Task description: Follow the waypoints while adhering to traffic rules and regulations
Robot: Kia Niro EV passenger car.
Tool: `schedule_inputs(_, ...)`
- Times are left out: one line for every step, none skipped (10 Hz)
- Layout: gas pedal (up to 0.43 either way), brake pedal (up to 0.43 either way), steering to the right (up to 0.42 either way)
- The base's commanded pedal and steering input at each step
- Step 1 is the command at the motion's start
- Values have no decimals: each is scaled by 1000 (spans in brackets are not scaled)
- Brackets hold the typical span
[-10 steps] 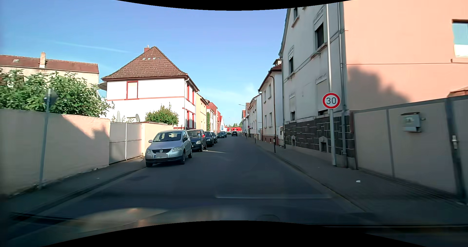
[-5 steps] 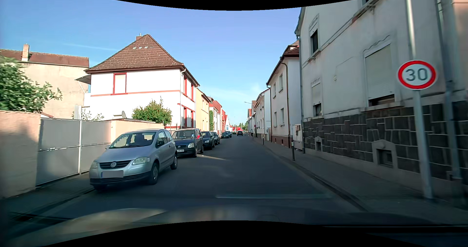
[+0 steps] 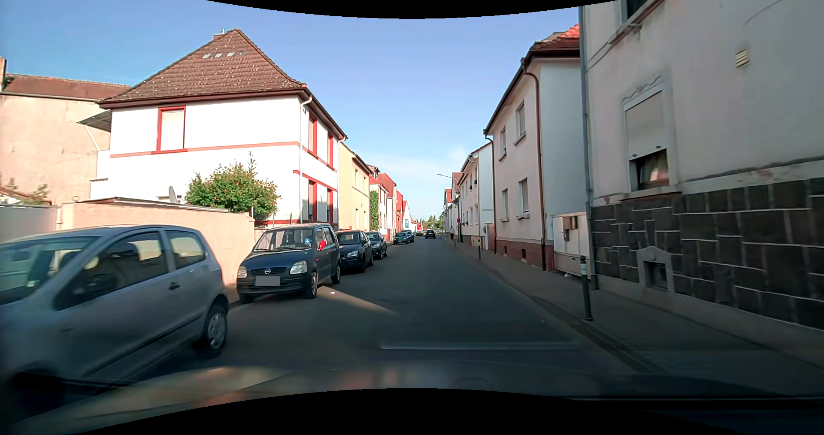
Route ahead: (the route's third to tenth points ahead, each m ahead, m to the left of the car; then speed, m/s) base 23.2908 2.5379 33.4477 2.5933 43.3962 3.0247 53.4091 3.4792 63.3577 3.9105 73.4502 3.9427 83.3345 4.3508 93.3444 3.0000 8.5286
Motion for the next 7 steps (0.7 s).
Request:
schedule_inputs(248, 0, -17)
schedule_inputs(248, 0, -15)
schedule_inputs(240, 0, -13)
schedule_inputs(228, 0, -12)
schedule_inputs(228, 0, -10)
schedule_inputs(209, 0, -7)
schedule_inputs(209, 0, -6)
